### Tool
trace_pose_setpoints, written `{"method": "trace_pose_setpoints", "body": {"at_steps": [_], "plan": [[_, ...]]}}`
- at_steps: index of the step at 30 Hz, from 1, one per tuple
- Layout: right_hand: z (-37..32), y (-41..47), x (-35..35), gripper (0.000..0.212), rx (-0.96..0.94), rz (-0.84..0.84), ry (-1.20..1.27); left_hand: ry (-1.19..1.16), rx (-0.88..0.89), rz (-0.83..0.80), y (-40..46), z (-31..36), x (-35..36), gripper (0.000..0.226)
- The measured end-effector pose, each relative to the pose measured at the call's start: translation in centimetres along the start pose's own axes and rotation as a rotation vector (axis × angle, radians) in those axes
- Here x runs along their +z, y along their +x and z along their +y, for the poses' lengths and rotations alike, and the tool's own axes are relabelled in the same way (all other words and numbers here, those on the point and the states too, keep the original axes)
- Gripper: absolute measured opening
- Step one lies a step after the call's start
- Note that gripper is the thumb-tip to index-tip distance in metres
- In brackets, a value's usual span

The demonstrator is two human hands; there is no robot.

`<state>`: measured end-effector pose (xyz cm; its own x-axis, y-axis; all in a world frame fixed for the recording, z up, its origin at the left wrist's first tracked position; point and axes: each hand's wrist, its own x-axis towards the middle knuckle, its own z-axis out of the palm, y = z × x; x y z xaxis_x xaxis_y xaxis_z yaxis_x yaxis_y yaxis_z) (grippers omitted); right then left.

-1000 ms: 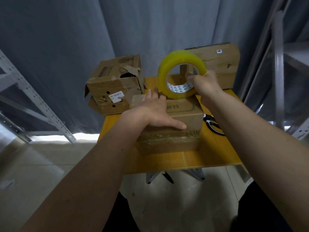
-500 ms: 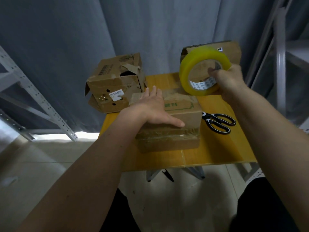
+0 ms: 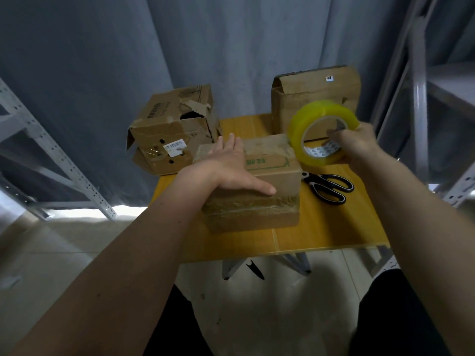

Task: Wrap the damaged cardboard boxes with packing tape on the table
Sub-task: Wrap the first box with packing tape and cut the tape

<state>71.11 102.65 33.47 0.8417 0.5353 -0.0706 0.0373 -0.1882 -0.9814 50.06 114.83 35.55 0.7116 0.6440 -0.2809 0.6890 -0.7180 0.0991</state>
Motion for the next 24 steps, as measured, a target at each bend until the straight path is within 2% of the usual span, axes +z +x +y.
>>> {"method": "trace_pose_setpoints", "body": {"at_steps": [4, 9, 12, 13, 14, 16, 18, 22, 24], "plan": [[3.8, -0.6, 0.7, 0.037, 0.202, -0.056, 0.093, 0.001, 0.009, -0.005, -0.1, 0.0, 0.0, 0.147], [5.2, -0.2, 1.9, 0.043, 0.308, -0.052, 0.274, 0.017, 0.008, -0.079, -0.3, 0.7, -0.8, 0.135], [5.3, -0.1, 2.3, 0.032, 0.419, -0.174, 0.339, 0.06, -0.04, -0.138, 0.3, 2.1, -2.3, 0.14], [5.5, -0.3, 2.4, 0.035, 0.459, -0.214, 0.383, 0.086, -0.043, -0.147, 0.6, 2.9, -2.8, 0.142], [5.7, -0.5, 2.7, 0.034, 0.492, -0.24, 0.434, 0.124, -0.035, -0.141, 0.9, 3.6, -3.1, 0.145], [6.0, -1.0, 3.2, 0.015, 0.523, -0.261, 0.563, 0.18, 0.023, -0.089, 1.5, 5.0, -2.9, 0.148], [6.2, -1.3, 3.7, 0.005, 0.542, -0.242, 0.68, 0.126, 0.096, -0.035, 2.0, 5.5, -1.8, 0.144], [5.9, -1.6, 4.3, 0.026, 0.588, -0.206, 0.773, 0.054, 0.162, 0.076, 2.4, 4.8, -0.5, 0.132], [5.0, -1.9, 4.4, 0.021, 0.589, -0.191, 0.766, -0.005, 0.189, 0.142, 2.2, 4.3, -0.3, 0.128]]}}
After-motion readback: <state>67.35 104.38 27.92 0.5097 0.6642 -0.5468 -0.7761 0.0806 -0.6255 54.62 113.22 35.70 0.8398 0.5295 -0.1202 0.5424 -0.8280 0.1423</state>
